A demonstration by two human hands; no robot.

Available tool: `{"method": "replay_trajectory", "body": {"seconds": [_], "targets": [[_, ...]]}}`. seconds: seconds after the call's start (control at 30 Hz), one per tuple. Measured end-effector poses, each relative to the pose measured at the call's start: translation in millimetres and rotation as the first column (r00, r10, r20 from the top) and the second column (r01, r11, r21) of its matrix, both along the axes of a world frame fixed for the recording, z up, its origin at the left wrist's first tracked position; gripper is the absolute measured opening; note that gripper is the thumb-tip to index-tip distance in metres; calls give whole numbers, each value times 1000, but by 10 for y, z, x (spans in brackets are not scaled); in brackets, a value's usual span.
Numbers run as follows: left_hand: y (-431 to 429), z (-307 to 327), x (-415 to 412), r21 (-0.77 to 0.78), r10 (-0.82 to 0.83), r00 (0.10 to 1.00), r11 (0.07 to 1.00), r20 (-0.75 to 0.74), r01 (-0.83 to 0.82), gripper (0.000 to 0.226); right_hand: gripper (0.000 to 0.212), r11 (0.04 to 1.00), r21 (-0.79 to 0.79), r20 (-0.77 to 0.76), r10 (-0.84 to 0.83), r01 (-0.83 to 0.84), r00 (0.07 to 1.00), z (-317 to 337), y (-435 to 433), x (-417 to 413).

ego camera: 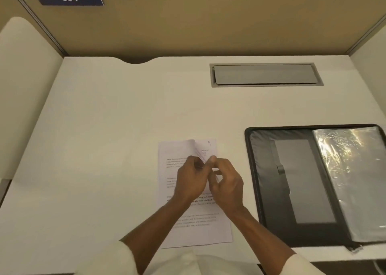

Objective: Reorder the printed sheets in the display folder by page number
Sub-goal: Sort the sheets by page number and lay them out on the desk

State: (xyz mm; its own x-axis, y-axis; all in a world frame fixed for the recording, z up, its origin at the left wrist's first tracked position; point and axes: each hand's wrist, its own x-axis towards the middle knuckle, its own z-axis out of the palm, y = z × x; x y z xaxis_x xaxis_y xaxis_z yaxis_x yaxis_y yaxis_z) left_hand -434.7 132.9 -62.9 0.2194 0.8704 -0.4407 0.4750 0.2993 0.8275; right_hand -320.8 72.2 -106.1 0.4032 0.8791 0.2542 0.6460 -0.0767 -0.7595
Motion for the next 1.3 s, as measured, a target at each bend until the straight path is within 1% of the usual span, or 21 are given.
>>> {"method": "replay_trajectory", "body": {"seconds": [0.03,0.1,0.13,0.2,0.23,0.3,0.33,0.4,0.47,0.53,0.63,0.7,0.77,0.9,0.97,1.03,1.07,1.13,1.23,1.27,1.3], "targets": [[6,-29,46,-13,38,999,999,13,-38,41,18,1000,4,25,24,-24,999,-18,-26,-26],[24,-109,63,60,114,993,992,-35,-111,19,19,999,12,36,47,-48,998,-62,-77,-41],[24,-143,52,83,145,987,987,-67,-139,15,18,999,13,26,48,-49,998,-78,-100,-29],[22,-192,20,38,200,979,979,-37,-198,19,15,998,15,35,65,-66,997,-110,-118,48],[30,-184,2,-8,220,975,975,2,-220,26,15,996,13,55,88,-89,995,-123,-113,96],[64,-159,-17,-60,222,974,974,50,-219,43,18,990,5,91,142,-143,986,-126,-92,170],[72,-148,-11,-58,202,978,978,49,-199,45,20,987,6,102,162,-163,982,-119,-80,192],[73,-153,25,-35,161,987,986,-3,-161,44,23,981,25,108,191,-194,976,-109,-62,213],[80,-218,69,-20,174,984,984,-35,-175,32,24,973,47,78,224,-228,971,-108,-60,207],[98,-277,83,-26,228,973,973,-48,-229,21,24,971,50,-8,236,-235,972,-114,-73,182],[118,-358,46,-104,354,935,930,-6,-353,29,30,992,-44,-234,104,-118,967,-73,-72,134],[118,-354,21,-143,427,904,897,35,-418,38,37,991,-126,-355,5,-53,935,-27,-33,133],[110,-323,24,-168,458,887,881,66,-443,44,44,979,-202,-460,-62,-36,886,13,34,158],[78,-322,31,-173,470,878,875,88,-452,56,51,952,-303,-510,-118,-50,852,37,170,234],[60,-351,10,-132,477,877,875,61,-467,53,46,943,-331,-519,-141,-45,843,24,212,267],[34,-355,-4,-71,496,868,867,33,-493,39,36,940,-340,-522,-170,-21,836,-21,231,306],[15,-353,-14,-38,502,864,865,37,-501,39,32,940,-342,-524,-180,-12,832,-37,234,321],[-19,-354,-46,74,480,874,871,73,-485,51,28,937,-350,-548,-201,-5,812,-47,234,332],[-35,-425,-117,296,388,918,869,87,-396,75,31,940,-339,-583,-231,25,778,-10,222,315],[-35,-442,-122,339,367,927,865,78,-371,78,32,945,-326,-579,-229,36,783,-6,218,308],[-39,-432,-111,360,348,934,864,83,-353,76,32,950,-310,-575,-217,36,789,1,213,300]]}}
